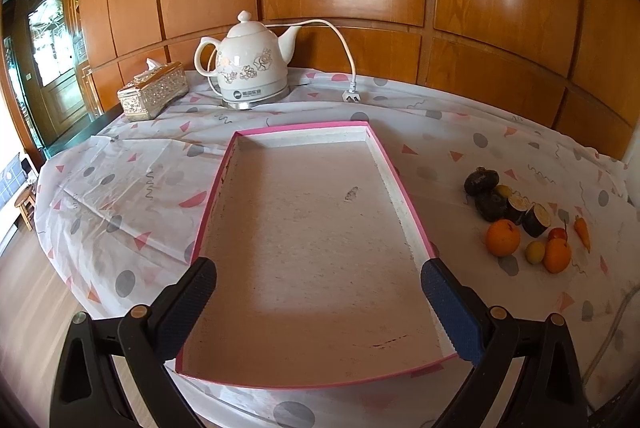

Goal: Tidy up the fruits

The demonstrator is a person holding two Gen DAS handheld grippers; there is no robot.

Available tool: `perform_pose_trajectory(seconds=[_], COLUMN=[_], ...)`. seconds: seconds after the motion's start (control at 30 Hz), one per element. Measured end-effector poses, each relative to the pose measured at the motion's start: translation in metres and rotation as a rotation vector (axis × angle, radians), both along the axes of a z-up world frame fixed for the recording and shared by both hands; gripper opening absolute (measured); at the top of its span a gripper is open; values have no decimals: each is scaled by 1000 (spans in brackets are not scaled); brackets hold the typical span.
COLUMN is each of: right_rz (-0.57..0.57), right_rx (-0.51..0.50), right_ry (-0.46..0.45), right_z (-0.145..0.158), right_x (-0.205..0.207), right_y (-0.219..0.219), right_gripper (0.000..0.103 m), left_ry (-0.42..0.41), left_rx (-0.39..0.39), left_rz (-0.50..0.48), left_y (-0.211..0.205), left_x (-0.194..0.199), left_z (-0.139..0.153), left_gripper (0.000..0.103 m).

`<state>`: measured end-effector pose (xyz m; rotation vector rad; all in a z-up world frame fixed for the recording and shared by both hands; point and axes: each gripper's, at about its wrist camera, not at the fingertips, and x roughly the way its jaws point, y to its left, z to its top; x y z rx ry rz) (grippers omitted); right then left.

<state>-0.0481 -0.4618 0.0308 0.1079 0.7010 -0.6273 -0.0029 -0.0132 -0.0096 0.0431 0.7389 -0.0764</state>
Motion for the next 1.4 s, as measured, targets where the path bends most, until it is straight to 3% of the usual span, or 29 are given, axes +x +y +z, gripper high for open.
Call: perform_pose_trajectory(seconds=[0.2, 0.43, 0.6, 0.87, 1.07, 1.33, 1.4], right_rz=[-101, -199, -243, -283, -287, -280, -274], right_rx=[75, 227, 268, 331, 351, 361, 361], right_ry=[-8, 17, 62, 73, 58, 47, 45], right_z=[-13, -33, -41, -51, -51, -50, -50], right_x=[2, -2, -4, -10, -11, -13, -12], right_y=[-38, -69, -76, -85, -86, -85, -82], right_gripper=[93, 93, 93, 93, 93, 93, 93], left_ry=[14, 52, 99, 115, 135, 200, 221], left_rx=[-6, -128, -159, -132, -121, -134, -133], left_rz=[-37, -146, -183, -266, -400, -610, -641], left_y=[-6, -13, -24, -43, -71, -139, -162], left_x=[2, 7, 14, 23, 24, 33, 37], left_z=[-1, 1, 0, 2, 6, 18, 18], left_gripper=[103, 103, 103, 101, 93, 72, 62])
